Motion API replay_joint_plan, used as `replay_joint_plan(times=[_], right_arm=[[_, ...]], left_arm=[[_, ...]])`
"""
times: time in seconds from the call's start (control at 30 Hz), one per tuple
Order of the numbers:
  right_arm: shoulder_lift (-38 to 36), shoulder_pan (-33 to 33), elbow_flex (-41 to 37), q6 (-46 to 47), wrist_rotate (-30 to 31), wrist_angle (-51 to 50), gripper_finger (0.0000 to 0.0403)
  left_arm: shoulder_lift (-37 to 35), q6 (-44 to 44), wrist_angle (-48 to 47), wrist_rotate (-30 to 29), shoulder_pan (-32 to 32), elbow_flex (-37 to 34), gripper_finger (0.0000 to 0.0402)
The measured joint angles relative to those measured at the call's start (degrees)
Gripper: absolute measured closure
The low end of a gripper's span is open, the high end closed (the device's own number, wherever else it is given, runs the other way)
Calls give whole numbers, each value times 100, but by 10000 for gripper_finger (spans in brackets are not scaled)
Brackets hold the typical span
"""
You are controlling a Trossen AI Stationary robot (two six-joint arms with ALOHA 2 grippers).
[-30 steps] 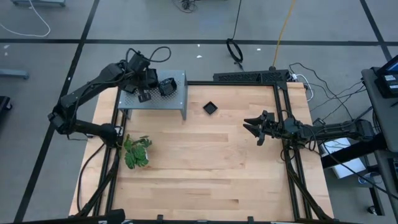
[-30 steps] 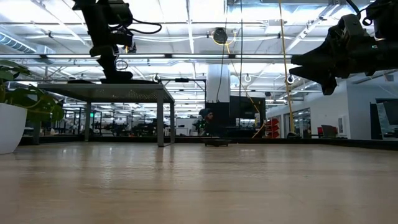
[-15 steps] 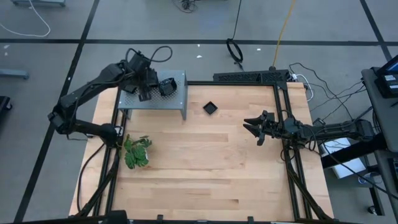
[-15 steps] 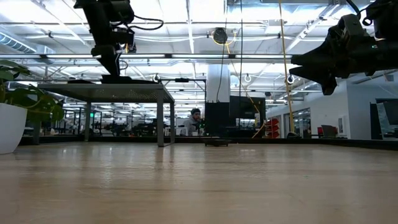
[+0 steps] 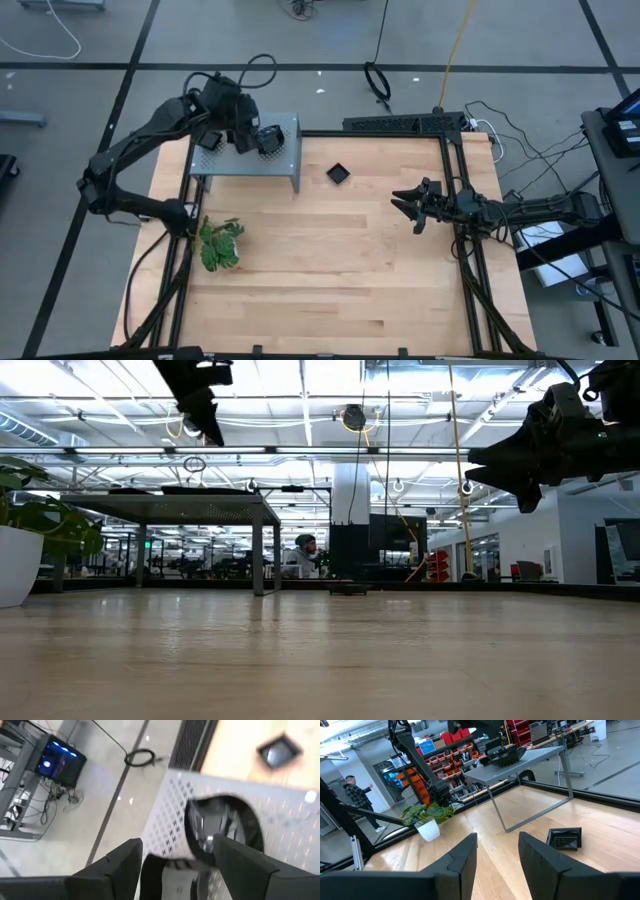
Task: Pick & Place Mini shaped plates
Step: Stack the square plate on top of the square plate on the shelf
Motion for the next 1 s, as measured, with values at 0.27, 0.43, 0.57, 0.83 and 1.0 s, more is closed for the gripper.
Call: replay_joint_plan(times=[0.27,0.43,0.57,0.83,1.0], right_arm=[[1,0,0,1,1,-1,271],[-1,-1,0,0,1,0,271],[1,0,0,0,0,0,271],[1,0,0,0,0,8,271],[0,-4,0,269,2,63,271]], left_arm=[[2,-731,411,6,-366,55,172],[2,-1303,716,7,-642,55,182],[2,-1819,1098,40,-873,55,189],[2,-3180,2033,75,-1427,55,188],[2,-3802,2916,76,-1774,55,188]])
